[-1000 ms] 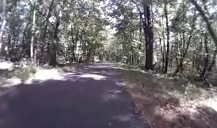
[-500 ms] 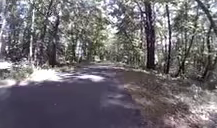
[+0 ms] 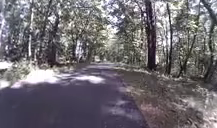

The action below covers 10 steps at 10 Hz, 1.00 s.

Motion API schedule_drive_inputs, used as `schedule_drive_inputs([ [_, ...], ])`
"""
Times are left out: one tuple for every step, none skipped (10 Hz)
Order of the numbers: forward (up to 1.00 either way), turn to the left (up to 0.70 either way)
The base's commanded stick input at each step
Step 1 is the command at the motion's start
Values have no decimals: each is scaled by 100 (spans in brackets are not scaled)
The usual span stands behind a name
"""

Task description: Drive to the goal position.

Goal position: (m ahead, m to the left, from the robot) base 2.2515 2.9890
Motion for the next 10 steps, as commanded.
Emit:
schedule_drive_inputs([
  [45, 0],
  [45, 0],
  [45, 0],
  [45, 0],
  [45, 0],
  [45, 0],
  [45, 0],
  [45, 0],
  [45, 0],
  [45, 0],
])
